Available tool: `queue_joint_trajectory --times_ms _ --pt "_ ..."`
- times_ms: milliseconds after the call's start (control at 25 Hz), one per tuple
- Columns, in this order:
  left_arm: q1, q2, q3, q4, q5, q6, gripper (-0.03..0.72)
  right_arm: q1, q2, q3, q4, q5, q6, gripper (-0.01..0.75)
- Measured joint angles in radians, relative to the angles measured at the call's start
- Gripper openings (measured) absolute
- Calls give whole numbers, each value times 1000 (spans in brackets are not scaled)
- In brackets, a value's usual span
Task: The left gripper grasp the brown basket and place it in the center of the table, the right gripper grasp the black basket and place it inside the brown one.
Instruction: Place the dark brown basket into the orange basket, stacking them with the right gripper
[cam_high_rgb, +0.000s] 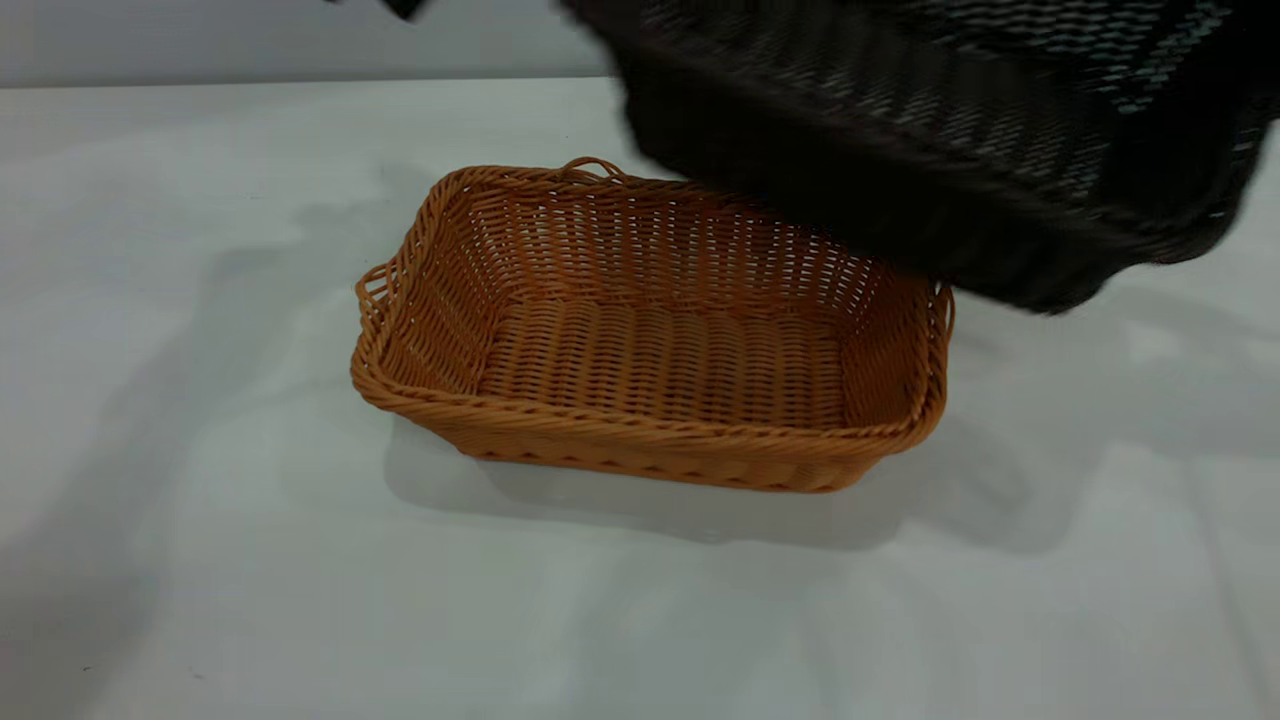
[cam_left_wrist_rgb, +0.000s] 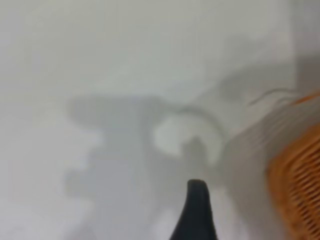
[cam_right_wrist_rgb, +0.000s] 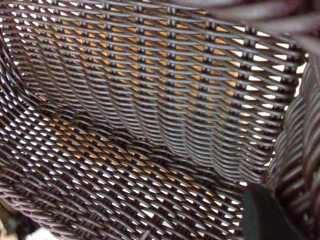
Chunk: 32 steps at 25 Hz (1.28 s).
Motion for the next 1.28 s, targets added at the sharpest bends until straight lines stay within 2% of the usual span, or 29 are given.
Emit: queue_joint_trajectory --times_ms 200,520,840,1280 --pt "59 -2 0 -6 9 -5 572 175 0 0 0 -64 70 81" --pt "60 -2 0 -13 10 2 572 322 50 0 2 -173 96 81" --pt "59 -2 0 -13 9 2 572 342 110 -2 -16 -227 98 81" --pt "59 -2 0 -13 8 2 572 343 111 -2 -36 -262 7 91"
